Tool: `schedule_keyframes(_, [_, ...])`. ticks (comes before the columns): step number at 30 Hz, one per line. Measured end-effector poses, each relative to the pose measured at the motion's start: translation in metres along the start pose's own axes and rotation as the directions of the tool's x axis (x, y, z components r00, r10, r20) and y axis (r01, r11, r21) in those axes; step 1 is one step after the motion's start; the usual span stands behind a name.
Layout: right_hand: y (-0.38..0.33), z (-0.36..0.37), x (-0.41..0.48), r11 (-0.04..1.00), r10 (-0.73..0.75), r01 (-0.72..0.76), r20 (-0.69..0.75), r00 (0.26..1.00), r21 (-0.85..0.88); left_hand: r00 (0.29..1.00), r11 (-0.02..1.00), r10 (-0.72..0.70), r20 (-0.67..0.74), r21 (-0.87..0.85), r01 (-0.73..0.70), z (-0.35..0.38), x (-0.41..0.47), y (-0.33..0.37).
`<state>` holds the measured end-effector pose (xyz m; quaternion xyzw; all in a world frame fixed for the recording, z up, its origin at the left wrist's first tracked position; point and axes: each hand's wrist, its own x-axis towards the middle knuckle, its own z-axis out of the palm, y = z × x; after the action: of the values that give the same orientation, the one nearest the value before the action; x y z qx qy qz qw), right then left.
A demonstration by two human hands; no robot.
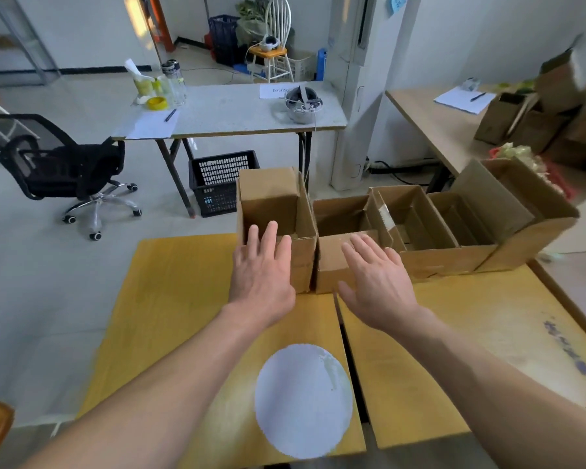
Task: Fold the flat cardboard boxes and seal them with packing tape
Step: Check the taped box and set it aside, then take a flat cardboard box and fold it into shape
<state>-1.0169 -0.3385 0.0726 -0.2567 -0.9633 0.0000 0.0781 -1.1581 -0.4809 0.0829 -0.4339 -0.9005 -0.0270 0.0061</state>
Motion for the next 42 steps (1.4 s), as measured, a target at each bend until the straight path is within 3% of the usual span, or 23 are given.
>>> schedule_keyframes(10, [0.145, -0.052, -0.149, 0.971, 0.236, -0.236, 0.017, 0.972, 0.024, 0.963, 0.962, 0.270, 0.020, -0.044, -0.269, -0.008, -0.047, 0.212])
schedule_keyframes(16, [0.252, -0.083, -0.260, 0.898, 0.440, -0.439, 0.074, 0.895, -0.028, 0.849, 0.848, 0.528, 0.016, -0.053, -0.527, -0.009, -0.070, 0.358])
schedule_keyframes(22, [0.336, -0.103, -0.367, 0.696, 0.712, -0.716, 0.185, 0.677, -0.061, 0.662, 0.660, 0.749, 0.007, -0.101, -0.745, -0.005, -0.096, 0.489])
schedule_keyframes(28, [0.394, -0.121, -0.457, 0.471, 0.878, -0.875, 0.151, 0.453, -0.114, 0.443, 0.443, 0.896, 0.026, -0.130, -0.887, -0.001, -0.121, 0.606])
schedule_keyframes(34, [0.441, -0.139, -0.519, 0.206, 0.978, -0.962, 0.062, 0.198, -0.177, 0.228, 0.224, 0.974, 0.002, -0.189, -0.956, 0.006, -0.133, 0.712])
schedule_keyframes(42, [0.468, -0.162, -0.575, -0.041, 0.999, -0.983, -0.025, -0.037, -0.179, -0.021, -0.027, 0.999, -0.036, -0.175, -0.984, 0.004, -0.149, 0.822])
